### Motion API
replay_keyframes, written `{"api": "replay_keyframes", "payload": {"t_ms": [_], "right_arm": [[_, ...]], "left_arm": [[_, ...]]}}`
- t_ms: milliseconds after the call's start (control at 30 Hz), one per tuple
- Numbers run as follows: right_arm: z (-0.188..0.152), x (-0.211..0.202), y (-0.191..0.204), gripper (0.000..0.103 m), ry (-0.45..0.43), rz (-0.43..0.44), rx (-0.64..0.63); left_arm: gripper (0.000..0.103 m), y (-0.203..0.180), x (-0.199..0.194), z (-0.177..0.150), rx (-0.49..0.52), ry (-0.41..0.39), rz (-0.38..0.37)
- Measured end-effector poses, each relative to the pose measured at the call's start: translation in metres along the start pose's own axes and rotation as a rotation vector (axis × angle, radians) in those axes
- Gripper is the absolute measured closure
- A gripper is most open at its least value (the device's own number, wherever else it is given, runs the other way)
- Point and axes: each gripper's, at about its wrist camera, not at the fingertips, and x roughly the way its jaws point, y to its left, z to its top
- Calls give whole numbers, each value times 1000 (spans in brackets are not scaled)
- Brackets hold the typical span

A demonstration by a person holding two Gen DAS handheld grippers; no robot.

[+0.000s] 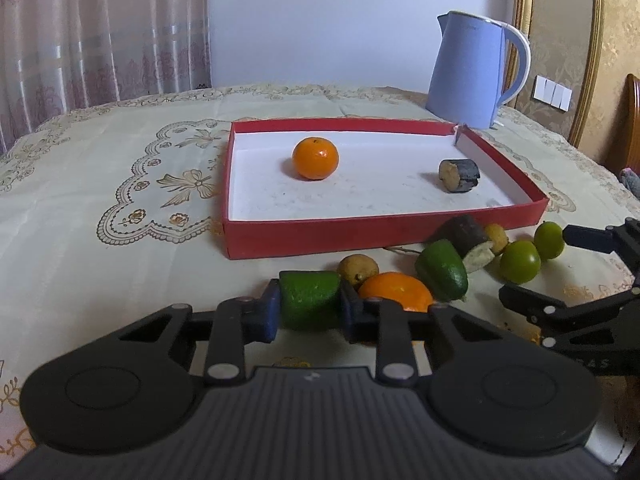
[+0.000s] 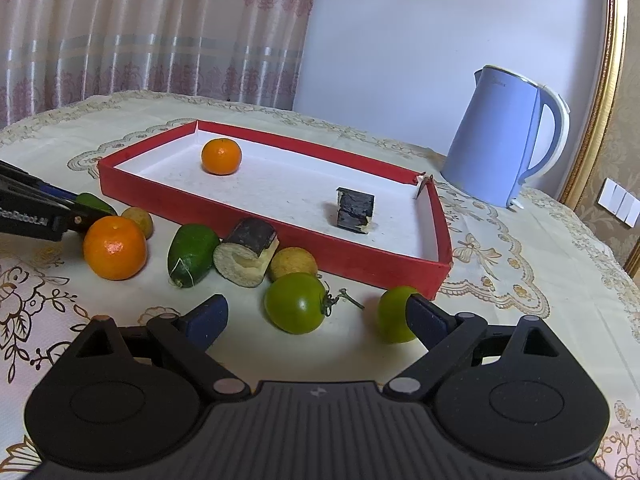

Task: Organize fruits
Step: 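Hold the cucumber chunk in the left tool while the right tool grasps a green tomato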

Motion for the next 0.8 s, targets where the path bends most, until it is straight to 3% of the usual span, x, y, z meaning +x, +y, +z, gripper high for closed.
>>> {"api": "replay_keyframes", "payload": {"t_ms": [400,800], "right_arm": [[0,1,8,7,14,-38,-37],[-1,-2,6,7,19,-37,-16]], "left_arm": [[77,26,-16,-1,-54,-22,55],[77,33,-12,-3,-70,-11,38]]}}
